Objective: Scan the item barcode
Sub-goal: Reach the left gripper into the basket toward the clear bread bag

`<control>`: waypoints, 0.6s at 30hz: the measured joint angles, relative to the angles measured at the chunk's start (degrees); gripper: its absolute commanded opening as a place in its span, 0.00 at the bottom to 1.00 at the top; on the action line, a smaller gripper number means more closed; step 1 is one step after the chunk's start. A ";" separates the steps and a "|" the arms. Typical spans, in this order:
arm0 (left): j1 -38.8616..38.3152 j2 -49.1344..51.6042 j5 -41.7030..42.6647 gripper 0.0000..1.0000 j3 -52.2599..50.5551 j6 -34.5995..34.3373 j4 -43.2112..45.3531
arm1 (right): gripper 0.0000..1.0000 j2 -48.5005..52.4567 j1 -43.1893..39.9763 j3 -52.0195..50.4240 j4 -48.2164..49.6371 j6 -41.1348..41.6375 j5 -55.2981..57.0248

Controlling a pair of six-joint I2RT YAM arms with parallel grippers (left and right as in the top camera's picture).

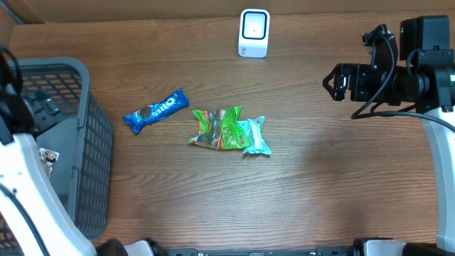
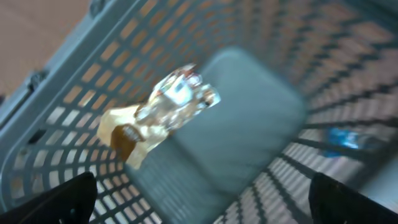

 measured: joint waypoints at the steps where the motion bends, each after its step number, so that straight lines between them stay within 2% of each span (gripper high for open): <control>1: 1.09 0.87 -0.07 1.00 -0.98 0.00 0.59 | 1.00 0.00 0.00 0.00 0.00 0.02 0.02; 7: 5.86 7.87 0.26 1.00 -5.33 1.42 4.13 | 1.00 0.00 0.00 0.00 -0.70 -0.02 0.02; 18: 6.14 17.59 0.90 1.00 -5.44 10.64 13.35 | 1.00 0.00 0.00 0.00 -0.63 -0.02 0.02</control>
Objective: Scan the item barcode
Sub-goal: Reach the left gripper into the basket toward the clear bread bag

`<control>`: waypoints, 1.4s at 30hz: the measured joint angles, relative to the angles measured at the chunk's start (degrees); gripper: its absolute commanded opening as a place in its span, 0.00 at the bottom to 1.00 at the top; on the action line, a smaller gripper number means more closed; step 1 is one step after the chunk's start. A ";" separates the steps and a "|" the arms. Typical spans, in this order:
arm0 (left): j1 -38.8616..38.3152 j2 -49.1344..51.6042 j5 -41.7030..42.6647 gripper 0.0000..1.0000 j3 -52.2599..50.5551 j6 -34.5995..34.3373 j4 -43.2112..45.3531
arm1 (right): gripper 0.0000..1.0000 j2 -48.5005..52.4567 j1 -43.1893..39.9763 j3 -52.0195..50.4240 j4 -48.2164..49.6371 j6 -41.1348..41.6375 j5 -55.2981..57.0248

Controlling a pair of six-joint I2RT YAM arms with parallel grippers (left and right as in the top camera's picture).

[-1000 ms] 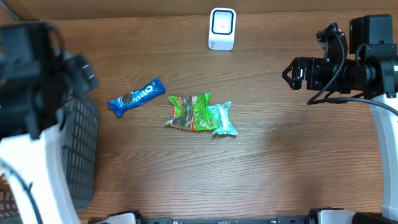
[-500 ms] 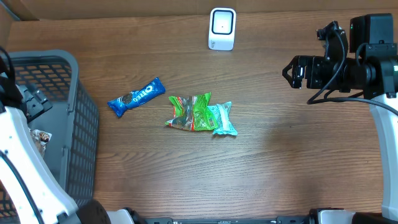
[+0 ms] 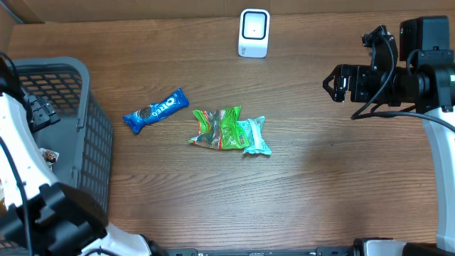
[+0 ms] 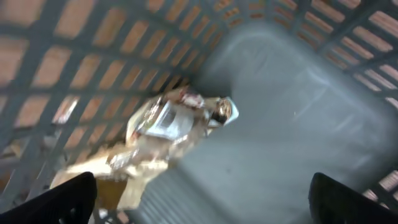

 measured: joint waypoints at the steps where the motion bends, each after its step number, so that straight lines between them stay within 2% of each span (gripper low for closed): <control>1: 0.00 1.03 0.00 1.00 0.00 1.18 0.83 | 1.00 0.00 0.00 0.00 0.00 0.02 0.00; 8: 0.00 8.13 6.03 0.93 -0.02 11.19 3.56 | 1.00 0.00 0.00 0.00 0.09 0.00 -0.02; 18: 1.86 10.14 7.80 0.93 -0.26 18.58 6.10 | 1.00 0.00 0.00 0.00 0.04 0.00 -0.02; 25: 4.04 10.14 8.04 0.88 -0.26 19.58 5.07 | 1.00 0.00 0.00 0.00 0.04 0.00 -0.02; 30: 5.31 9.31 8.04 0.88 -0.26 19.06 4.52 | 1.00 0.00 0.00 0.00 0.07 0.00 -0.02; 42: 6.73 -0.44 7.98 0.88 -0.26 15.69 2.08 | 1.00 0.00 0.00 0.00 0.24 0.02 0.00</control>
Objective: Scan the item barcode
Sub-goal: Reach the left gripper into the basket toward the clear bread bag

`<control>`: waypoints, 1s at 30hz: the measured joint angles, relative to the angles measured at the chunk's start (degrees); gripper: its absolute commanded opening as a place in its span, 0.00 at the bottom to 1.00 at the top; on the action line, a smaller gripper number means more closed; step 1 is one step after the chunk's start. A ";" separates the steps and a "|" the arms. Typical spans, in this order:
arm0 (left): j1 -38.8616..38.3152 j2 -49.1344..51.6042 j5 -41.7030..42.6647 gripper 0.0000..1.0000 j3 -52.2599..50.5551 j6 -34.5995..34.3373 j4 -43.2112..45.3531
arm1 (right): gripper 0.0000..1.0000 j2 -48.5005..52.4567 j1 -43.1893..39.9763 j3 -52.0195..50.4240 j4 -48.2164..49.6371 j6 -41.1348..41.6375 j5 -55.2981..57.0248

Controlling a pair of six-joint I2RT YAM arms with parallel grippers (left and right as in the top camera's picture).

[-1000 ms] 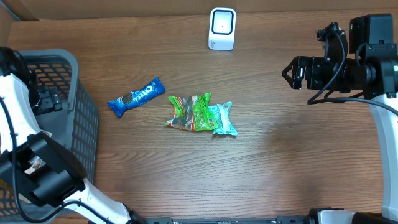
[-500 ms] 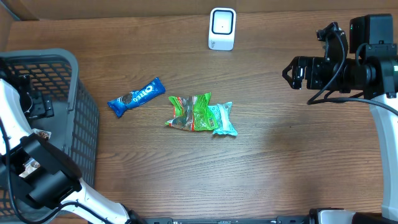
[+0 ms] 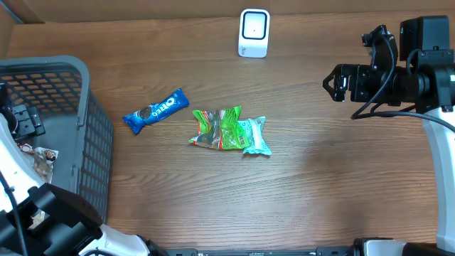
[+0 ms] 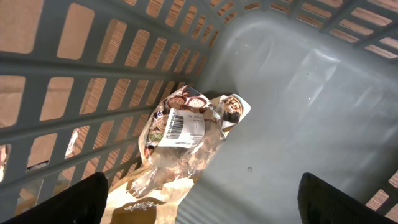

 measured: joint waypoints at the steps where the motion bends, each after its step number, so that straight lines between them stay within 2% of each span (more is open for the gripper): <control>1: 0.00 0.02 -0.02 0.90 -0.07 0.00 0.22 | 1.00 0.00 0.00 0.00 -0.09 0.00 0.00; 6: 0.74 0.22 -1.14 0.93 -1.95 0.48 2.93 | 1.00 0.00 0.00 0.00 -0.35 0.00 0.00; 17: 6.91 2.21 -0.81 0.85 -6.19 0.66 5.42 | 1.00 0.00 0.00 0.00 -0.02 -0.02 0.00; 25: 7.41 2.21 0.76 0.86 -7.50 0.90 6.84 | 1.00 0.00 0.00 0.00 0.00 -0.04 -0.02; 30: 7.41 2.23 2.64 0.85 -7.52 3.67 7.19 | 1.00 0.00 0.00 0.00 0.02 0.00 0.00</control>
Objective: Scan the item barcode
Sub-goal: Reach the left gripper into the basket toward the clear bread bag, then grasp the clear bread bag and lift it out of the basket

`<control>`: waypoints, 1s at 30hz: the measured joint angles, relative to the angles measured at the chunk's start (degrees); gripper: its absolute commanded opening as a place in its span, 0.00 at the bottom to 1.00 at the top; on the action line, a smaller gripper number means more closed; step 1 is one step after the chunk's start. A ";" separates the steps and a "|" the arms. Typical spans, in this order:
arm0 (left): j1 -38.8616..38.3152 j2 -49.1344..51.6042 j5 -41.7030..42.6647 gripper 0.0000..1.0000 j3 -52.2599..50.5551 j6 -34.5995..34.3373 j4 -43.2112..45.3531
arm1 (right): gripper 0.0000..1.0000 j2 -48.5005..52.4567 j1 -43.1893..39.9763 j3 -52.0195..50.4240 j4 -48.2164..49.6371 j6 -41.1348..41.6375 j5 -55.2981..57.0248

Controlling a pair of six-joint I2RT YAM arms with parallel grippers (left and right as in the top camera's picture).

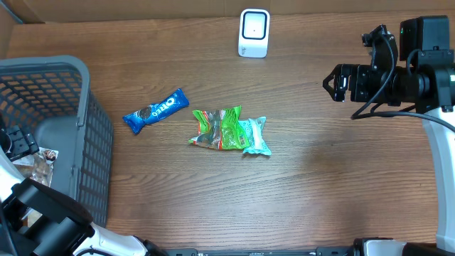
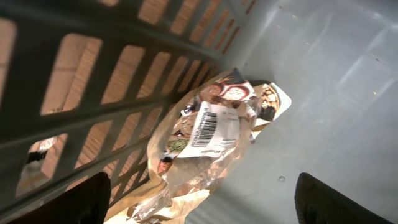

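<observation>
A clear snack bag (image 2: pixel 208 134) with a white barcode label (image 2: pixel 210 124) lies in the grey basket (image 1: pixel 85 99), against its slatted left wall. My left gripper (image 2: pixel 199 211) hangs open just above the bag, with one dark fingertip (image 2: pixel 68 202) on each side of it. In the overhead view the left gripper (image 1: pixel 15 142) is deep in the basket beside the bag (image 1: pixel 39 162). The white scanner (image 1: pixel 254 32) stands at the table's far edge. My right gripper (image 1: pixel 330 82) hovers at the right with nothing in it; its jaws are too dark to read.
A blue Oreo pack (image 1: pixel 156 110) lies left of the table's centre. Green and teal snack packets (image 1: pixel 229 129) sit bunched in the middle. The basket's slatted walls (image 2: pixel 93 93) stand close around the left gripper.
My left gripper has moved nearer the bag and toward the basket's front left corner. The bag fills more of the wrist view. The gripper stays open. The right arm is unchanged.
At first my open left gripper was over the basket with the bag blurred below. It then sat lower inside the basket, and later looked straight at the bag's barcode label. Now it is close above the bag. The table items and right arm never moved.
</observation>
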 measured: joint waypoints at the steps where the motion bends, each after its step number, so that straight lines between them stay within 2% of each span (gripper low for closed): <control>1: 0.00 0.09 0.17 0.85 0.00 0.28 0.00 | 1.00 0.00 0.00 0.00 0.00 0.00 0.02; 13: 0.00 4.44 0.63 0.84 -0.02 2.16 0.22 | 1.00 0.00 0.00 0.00 -0.04 -0.02 0.00; 17: 0.00 4.90 0.63 0.76 -0.02 2.71 0.17 | 1.00 0.00 0.00 0.00 -0.02 0.00 0.02; 21: 0.00 6.40 0.79 0.64 -0.02 2.95 -0.44 | 1.00 0.00 0.00 0.00 -0.07 -0.02 0.00; 23: -0.02 7.45 0.83 0.47 -0.04 2.78 -0.68 | 1.00 0.00 0.00 0.00 -0.07 0.00 0.00; 26: -0.02 8.20 0.98 0.13 -0.04 2.60 -0.70 | 1.00 0.00 0.00 0.00 -0.13 0.00 0.00; 27: -0.02 8.22 1.01 0.04 -0.04 2.45 -0.70 | 1.00 0.00 0.00 0.00 -0.13 0.00 0.02; 30: -0.02 8.22 1.09 0.04 -0.04 1.68 -0.79 | 1.00 0.00 0.00 0.00 -0.15 0.00 0.02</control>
